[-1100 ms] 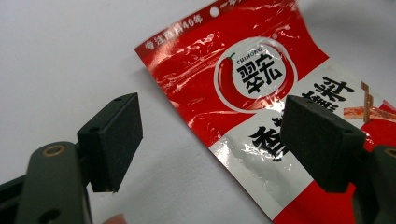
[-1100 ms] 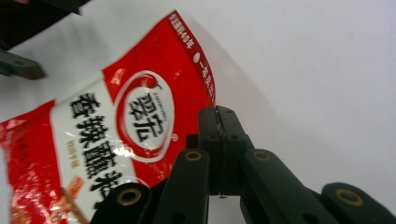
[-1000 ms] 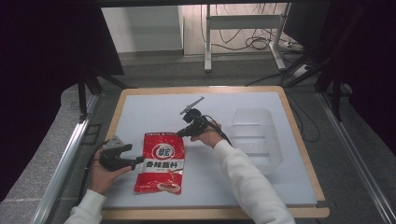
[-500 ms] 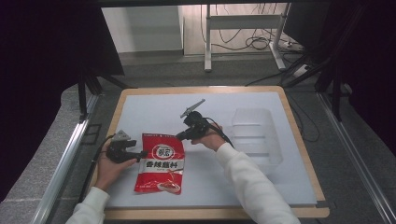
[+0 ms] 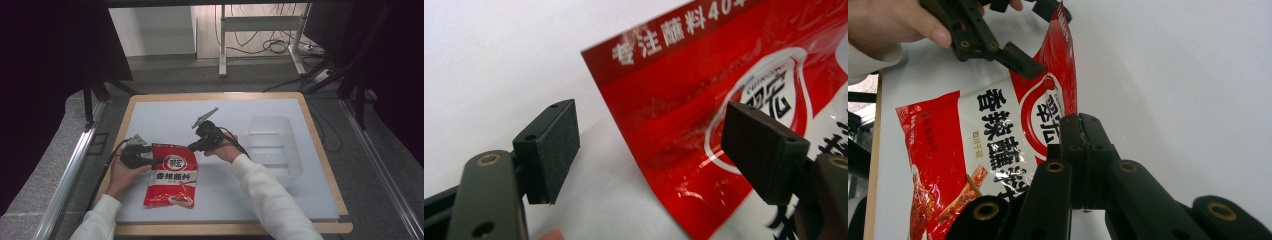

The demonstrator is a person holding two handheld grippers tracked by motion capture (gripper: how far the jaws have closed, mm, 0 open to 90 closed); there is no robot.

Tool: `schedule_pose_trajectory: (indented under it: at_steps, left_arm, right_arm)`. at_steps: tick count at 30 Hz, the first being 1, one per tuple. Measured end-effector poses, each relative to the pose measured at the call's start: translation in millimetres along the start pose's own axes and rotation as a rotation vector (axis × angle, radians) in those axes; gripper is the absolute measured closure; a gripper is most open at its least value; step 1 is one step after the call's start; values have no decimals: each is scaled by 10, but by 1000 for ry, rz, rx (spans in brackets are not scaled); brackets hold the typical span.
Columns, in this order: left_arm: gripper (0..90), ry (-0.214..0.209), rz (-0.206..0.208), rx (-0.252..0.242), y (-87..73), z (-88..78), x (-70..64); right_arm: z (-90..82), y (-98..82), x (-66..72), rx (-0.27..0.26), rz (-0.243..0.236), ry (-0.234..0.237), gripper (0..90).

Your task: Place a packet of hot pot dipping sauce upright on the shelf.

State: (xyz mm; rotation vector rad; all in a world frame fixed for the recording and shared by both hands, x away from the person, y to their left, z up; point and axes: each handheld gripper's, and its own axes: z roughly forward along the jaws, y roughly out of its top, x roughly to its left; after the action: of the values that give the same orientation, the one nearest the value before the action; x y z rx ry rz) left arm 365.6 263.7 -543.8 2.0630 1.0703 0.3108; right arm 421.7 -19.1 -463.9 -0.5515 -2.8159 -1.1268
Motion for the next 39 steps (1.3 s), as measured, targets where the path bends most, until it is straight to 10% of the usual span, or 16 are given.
schedule_pose_trajectory:
  at_steps: [10, 24, 34, 39]
  left_arm:
    - [379, -53, 62, -10, 29, 38, -28]
    - [872, -82, 152, -21, -24, -207, -84]
    - [897, -103, 175, -23, -59, -268, -114]
    - [899, -103, 190, -22, -64, -267, -115]
  right_arm:
    - [-1, -4, 7, 1, -10, 2, 895]
    - [-29, -86, -22, 7, 5, -18, 894]
    - [-31, -109, -42, 8, 11, -28, 888]
    - [-17, -82, -50, -6, -1, -78, 673]
